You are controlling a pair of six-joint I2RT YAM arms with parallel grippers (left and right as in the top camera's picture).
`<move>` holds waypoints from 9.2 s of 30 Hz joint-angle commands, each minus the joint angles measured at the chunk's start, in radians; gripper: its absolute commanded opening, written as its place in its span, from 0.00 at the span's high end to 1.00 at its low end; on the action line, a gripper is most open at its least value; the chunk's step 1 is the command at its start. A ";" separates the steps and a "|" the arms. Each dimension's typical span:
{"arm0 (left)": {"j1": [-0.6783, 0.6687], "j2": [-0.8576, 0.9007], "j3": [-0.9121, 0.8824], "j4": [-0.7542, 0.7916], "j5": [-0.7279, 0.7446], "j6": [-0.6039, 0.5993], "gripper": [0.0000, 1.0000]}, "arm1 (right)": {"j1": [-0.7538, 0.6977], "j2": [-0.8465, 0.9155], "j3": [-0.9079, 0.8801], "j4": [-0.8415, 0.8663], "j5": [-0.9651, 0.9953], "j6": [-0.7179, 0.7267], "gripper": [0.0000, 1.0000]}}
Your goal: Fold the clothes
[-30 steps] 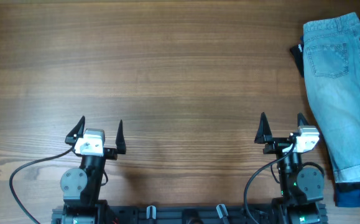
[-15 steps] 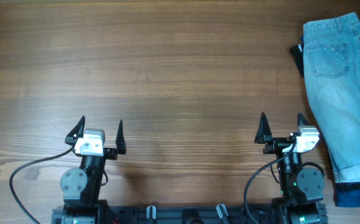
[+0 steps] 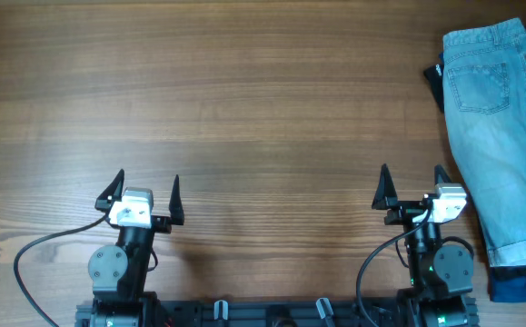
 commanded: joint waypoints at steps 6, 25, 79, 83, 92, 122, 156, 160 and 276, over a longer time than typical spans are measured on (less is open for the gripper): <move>0.006 0.004 -0.008 0.002 0.016 0.019 0.00 | 0.005 0.001 -0.004 0.002 -0.016 0.069 0.00; 0.006 0.004 -0.008 0.002 0.016 0.019 0.00 | 0.005 0.344 0.513 -0.233 -0.044 0.155 0.00; 0.006 0.004 -0.008 0.002 0.016 0.019 0.00 | -0.190 1.497 1.367 -1.004 -0.042 -0.053 0.19; 0.006 0.004 -0.008 0.002 0.016 0.019 0.00 | -0.190 1.537 1.367 -1.001 -0.041 -0.061 0.19; 0.006 0.004 -0.008 0.002 0.016 0.019 0.00 | -0.220 1.600 1.367 -0.927 -0.034 -0.101 0.18; 0.006 0.004 -0.008 0.002 0.016 0.019 0.00 | -0.348 1.899 1.443 -0.192 0.017 -0.147 0.26; 0.006 0.004 -0.008 0.002 0.016 0.019 0.00 | -0.364 2.210 1.619 0.166 0.066 -0.317 0.96; 0.006 0.004 -0.008 0.003 0.016 0.019 0.00 | -0.307 2.074 1.619 -0.012 -0.060 -0.317 0.95; 0.006 0.005 -0.008 0.002 0.016 0.019 0.00 | -0.063 1.698 1.054 -0.665 -0.311 0.102 0.28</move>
